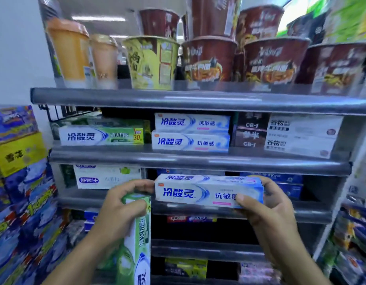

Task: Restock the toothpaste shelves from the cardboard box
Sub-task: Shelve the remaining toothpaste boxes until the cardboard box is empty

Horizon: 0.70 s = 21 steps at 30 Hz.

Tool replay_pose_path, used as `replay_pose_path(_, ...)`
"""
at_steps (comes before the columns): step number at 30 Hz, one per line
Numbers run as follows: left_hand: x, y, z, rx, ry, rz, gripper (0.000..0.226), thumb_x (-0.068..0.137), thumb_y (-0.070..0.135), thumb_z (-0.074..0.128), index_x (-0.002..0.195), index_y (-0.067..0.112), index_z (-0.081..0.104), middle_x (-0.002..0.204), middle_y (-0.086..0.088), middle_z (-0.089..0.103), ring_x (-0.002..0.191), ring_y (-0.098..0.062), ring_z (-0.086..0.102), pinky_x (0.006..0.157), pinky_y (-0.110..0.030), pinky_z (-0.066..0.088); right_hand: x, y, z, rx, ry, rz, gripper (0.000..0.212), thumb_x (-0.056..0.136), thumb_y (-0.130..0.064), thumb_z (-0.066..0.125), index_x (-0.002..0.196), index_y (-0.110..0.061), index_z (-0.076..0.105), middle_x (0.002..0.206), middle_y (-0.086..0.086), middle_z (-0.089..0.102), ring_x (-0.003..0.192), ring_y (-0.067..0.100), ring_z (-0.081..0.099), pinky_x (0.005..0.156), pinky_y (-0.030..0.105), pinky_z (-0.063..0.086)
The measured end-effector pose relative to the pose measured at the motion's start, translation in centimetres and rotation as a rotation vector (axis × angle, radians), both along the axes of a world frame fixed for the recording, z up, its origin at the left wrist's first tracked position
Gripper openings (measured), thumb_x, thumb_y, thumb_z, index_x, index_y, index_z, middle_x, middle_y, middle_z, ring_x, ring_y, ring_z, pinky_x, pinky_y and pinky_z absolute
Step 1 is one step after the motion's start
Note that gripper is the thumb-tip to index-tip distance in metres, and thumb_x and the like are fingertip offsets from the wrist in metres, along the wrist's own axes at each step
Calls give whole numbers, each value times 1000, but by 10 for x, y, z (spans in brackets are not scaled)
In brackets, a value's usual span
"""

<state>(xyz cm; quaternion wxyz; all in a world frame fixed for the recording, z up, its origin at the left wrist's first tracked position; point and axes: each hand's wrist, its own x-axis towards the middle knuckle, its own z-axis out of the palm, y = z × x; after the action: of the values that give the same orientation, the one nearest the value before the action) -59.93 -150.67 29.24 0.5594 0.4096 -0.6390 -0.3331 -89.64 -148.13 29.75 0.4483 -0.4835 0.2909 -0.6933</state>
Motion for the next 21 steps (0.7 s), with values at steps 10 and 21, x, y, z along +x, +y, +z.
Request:
replay_pose_path(10, -17, -12, 64, -108, 123, 11, 58, 62, 9, 58, 99, 47, 78, 104, 18, 77, 88, 5, 70, 65, -12, 54, 17, -34, 59, -237, 362, -451, 48, 68, -23, 88, 113, -28, 74, 107, 1, 69, 86, 1, 68, 73, 12, 52)
replay_pose_path(21, -20, -49, 115, -107, 20, 29, 59, 58, 21, 62, 114, 36, 75, 110, 16, 76, 96, -2, 71, 71, -19, 58, 12, -91, 97, -167, 466, -686, 47, 70, -42, 89, 109, -34, 65, 87, -19, 67, 78, -9, 61, 63, 6, 47)
